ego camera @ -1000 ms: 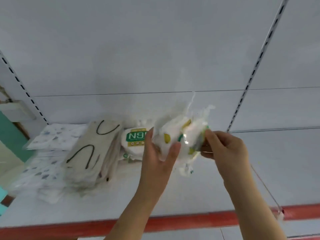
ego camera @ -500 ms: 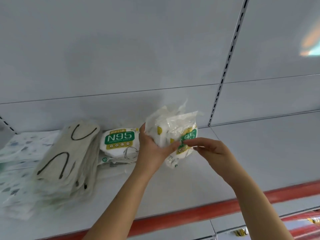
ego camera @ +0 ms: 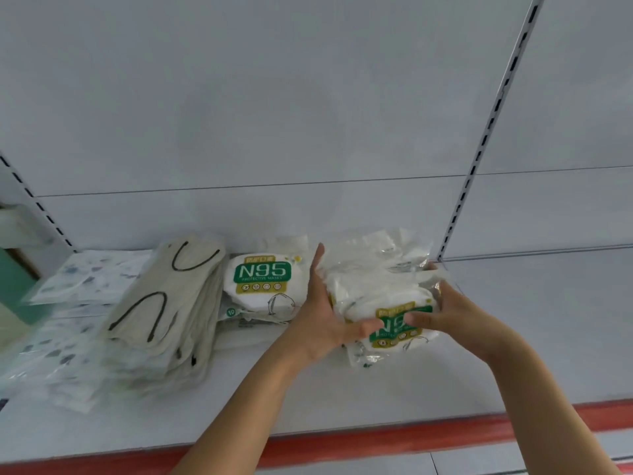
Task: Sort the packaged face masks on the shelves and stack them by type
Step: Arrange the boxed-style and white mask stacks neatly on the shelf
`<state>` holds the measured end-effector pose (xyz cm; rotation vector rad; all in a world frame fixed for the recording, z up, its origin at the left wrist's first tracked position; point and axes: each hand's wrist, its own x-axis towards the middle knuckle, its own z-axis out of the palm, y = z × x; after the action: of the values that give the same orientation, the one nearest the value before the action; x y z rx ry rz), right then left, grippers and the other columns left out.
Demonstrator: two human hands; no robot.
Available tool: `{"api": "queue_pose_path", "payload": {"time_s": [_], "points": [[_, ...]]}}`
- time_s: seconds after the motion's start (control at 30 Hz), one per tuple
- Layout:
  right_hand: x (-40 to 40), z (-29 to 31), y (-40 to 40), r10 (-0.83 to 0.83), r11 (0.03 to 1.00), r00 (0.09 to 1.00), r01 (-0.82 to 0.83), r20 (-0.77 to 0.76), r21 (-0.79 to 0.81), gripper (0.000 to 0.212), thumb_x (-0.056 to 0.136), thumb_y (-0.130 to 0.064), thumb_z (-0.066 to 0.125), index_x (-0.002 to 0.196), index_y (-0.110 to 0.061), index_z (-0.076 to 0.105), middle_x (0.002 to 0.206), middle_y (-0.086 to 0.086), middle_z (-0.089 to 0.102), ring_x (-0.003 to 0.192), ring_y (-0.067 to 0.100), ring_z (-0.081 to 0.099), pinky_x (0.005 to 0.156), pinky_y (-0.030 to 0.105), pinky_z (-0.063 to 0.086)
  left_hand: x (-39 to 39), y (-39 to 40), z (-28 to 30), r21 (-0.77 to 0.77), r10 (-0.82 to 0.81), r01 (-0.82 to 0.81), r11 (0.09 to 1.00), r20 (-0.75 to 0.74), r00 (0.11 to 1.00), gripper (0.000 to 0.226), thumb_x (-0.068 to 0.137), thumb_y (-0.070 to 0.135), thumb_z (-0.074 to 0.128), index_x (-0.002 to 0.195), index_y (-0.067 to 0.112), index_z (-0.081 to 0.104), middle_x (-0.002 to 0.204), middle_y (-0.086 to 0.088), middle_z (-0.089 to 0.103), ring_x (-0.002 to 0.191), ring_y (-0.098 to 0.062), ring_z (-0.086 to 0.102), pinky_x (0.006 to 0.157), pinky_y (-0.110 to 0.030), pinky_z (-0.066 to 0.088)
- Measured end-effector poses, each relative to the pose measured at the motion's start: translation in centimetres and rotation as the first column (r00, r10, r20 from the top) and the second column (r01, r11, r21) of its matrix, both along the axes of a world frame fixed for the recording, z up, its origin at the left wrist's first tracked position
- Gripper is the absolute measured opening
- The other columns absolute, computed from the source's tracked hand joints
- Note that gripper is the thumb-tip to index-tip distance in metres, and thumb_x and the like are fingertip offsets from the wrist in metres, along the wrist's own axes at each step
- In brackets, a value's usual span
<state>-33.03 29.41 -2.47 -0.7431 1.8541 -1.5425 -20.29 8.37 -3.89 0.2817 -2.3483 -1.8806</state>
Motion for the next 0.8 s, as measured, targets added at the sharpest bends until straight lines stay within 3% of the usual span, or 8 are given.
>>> {"api": "queue_pose_path", "payload": {"time_s": [0.13,0.27,0.33,0.4,0.5,0.57,0.7,0.8], "points": [[0.1,0.0,-0.8,0.026,0.999,0.998,-0.024,-0.058,0.029,0.068,0.062,-0.027,0.094,0.120,-0.018,0.060,0.111,0.004,0.074,0.103,0.024,0.071,0.086,0.038,0.059,-0.1,0.5,1.0,-0.100,0.015,-0.015,0.995,-0.002,1.000,0.104,0.078,0.018,0.088,0.151,0.029,0.015,0.132,0.025,0.050,0.116,0.023,0.049,0.098,-0.005,0.044],[0.5,-0.4,-1.0,0.012,0.997,0.994,-0.004,-0.111,0.071,0.079,0.042,-0.052,0.092,0.105,-0.010,0.068,0.097,0.005,0.077,0.092,0.023,0.074,0.078,0.032,0.059,1.2,-0.9,2.6,-0.144,-0.056,0.062,0.988,0.047,0.997,0.129,0.073,0.039,0.089,0.160,0.036,-0.006,0.158,0.018,0.029,0.139,0.008,0.035,0.116,-0.016,0.031],[0.6,-0.8,-1.3,-0.073,0.997,0.994,0.075,-0.083,0.021,0.092,0.034,-0.060,0.093,0.105,-0.008,0.066,0.096,0.007,0.077,0.091,0.025,0.074,0.077,0.033,0.059,2.6,-2.3,3.5,-0.283,0.055,-0.073,0.957,-0.071,0.996,0.117,0.073,0.053,0.083,0.159,0.040,0.006,0.158,0.020,0.022,0.142,0.005,0.028,0.116,-0.020,0.028],[0.3,-0.8,-1.9,-0.135,0.991,0.989,0.134,-0.061,-0.027,0.095,0.035,-0.064,0.092,0.107,-0.008,0.066,0.098,0.011,0.076,0.092,0.029,0.074,0.083,0.043,0.058,3.6,-4.5,3.1,-0.547,0.170,-0.246,0.800,-0.187,0.968,0.100,0.078,0.059,0.076,0.157,0.034,0.021,0.157,0.010,0.026,0.144,-0.006,0.027,0.118,-0.029,0.030],[0.1,-0.7,-2.7,-0.211,0.972,0.977,0.210,-0.001,-0.103,0.079,0.052,-0.054,0.091,0.113,-0.010,0.067,0.102,0.012,0.076,0.095,0.032,0.073,0.092,0.053,0.055,4.0,-6.8,1.2,-0.893,0.233,-0.104,0.438,0.001,0.973,0.099,0.079,0.072,0.059,0.160,0.033,0.017,0.164,-0.003,0.018,0.153,-0.030,0.018,0.122,-0.047,0.024],[0.0,-0.6,-2.8,-0.278,0.945,0.957,0.287,0.080,-0.155,0.083,0.050,-0.054,0.092,0.117,-0.012,0.066,0.106,0.011,0.075,0.097,0.031,0.073,0.094,0.050,0.055,4.1,-6.6,0.0,-0.940,0.312,-0.055,0.338,0.056,0.948,0.090,0.087,0.053,0.065,0.161,0.033,0.018,0.166,-0.002,0.021,0.152,-0.035,0.022,0.118,-0.048,0.028],[0.3,-0.7,-2.5,-0.279,0.925,0.928,0.329,0.247,-0.191,0.103,0.038,-0.059,0.094,0.126,-0.015,0.062,0.112,0.010,0.074,0.102,0.029,0.072,0.091,0.043,0.057,3.4,-7.2,-0.9,-0.878,0.361,-0.300,0.374,-0.160,0.919,0.067,0.089,0.025,0.071,0.151,0.031,0.046,0.153,0.003,0.048,0.137,-0.029,0.047,0.103,-0.048,0.045],[0.5,-0.7,-2.6,-0.316,0.921,0.909,0.362,0.272,-0.141,0.069,0.065,-0.048,0.087,0.122,-0.017,0.064,0.109,0.008,0.075,0.101,0.029,0.072,0.101,0.049,0.051,3.4,-6.9,-0.5,-0.669,0.357,-0.488,0.560,-0.337,0.871,0.053,0.097,0.025,0.066,0.147,0.023,0.053,0.144,0.002,0.059,0.129,-0.022,0.057,0.104,-0.033,0.049]]}}
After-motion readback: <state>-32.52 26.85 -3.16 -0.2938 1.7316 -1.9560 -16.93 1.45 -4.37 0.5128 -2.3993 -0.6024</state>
